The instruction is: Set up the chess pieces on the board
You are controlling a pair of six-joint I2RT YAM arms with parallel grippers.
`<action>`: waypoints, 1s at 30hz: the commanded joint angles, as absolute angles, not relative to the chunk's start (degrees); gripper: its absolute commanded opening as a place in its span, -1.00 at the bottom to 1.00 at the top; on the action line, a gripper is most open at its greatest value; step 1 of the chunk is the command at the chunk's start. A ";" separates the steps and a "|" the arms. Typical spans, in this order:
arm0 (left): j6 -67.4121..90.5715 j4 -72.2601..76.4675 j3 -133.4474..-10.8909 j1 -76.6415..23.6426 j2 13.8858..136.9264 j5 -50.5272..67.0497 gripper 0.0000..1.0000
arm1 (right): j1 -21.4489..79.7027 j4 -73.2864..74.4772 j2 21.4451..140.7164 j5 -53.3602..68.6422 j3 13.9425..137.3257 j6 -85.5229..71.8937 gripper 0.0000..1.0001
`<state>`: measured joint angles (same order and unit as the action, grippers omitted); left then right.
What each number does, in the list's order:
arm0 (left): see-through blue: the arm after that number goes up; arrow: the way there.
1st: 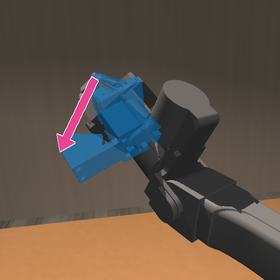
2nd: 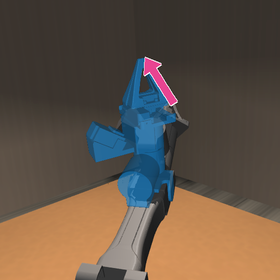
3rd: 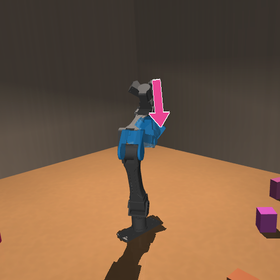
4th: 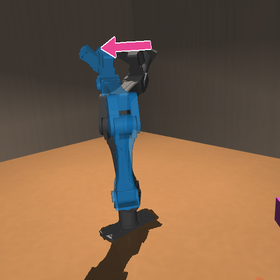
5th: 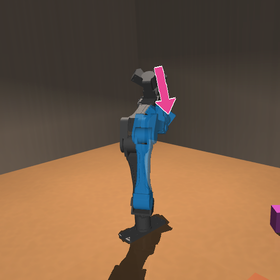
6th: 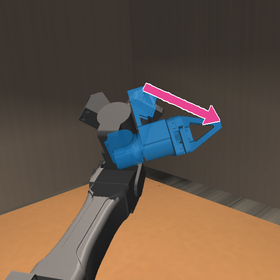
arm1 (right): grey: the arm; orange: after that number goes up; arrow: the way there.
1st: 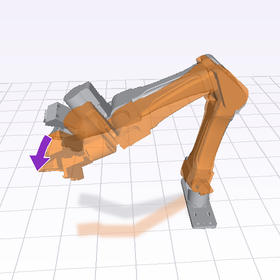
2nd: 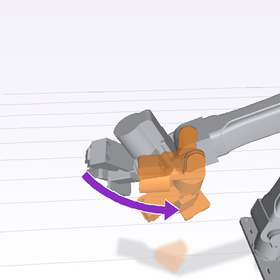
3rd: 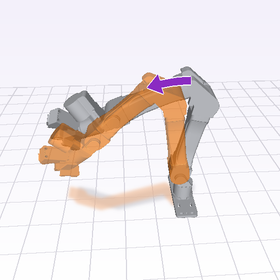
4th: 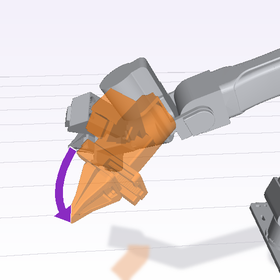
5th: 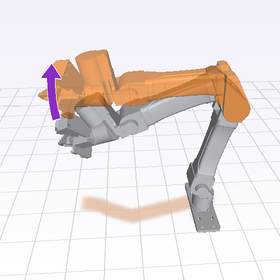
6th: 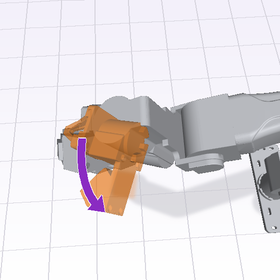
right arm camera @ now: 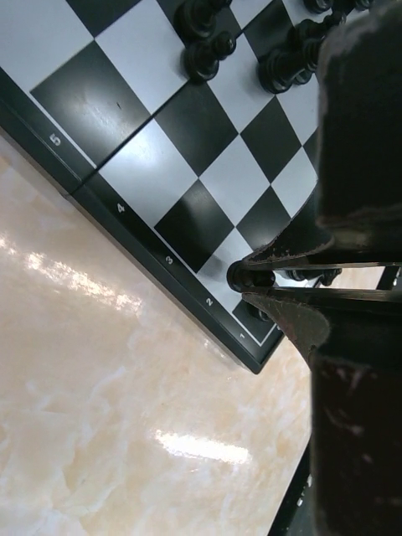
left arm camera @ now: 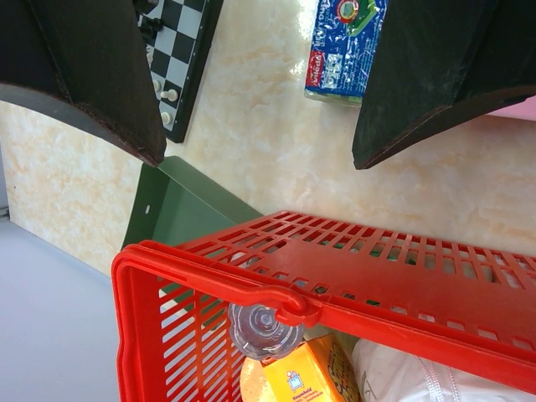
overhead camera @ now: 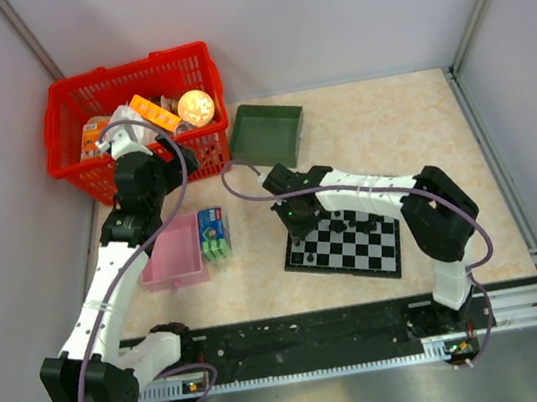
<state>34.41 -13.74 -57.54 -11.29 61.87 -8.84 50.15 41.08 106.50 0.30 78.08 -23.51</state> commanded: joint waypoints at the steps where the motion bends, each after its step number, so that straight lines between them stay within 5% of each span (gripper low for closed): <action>1: 34.54 -11.60 -57.66 -10.99 60.29 -9.05 0.96 | 51.33 40.08 104.15 1.41 78.05 -24.61 -0.89; 30: 34.45 -11.34 -57.92 -10.99 61.00 -8.88 0.96 | 51.50 39.73 106.43 1.30 77.08 -23.91 -0.83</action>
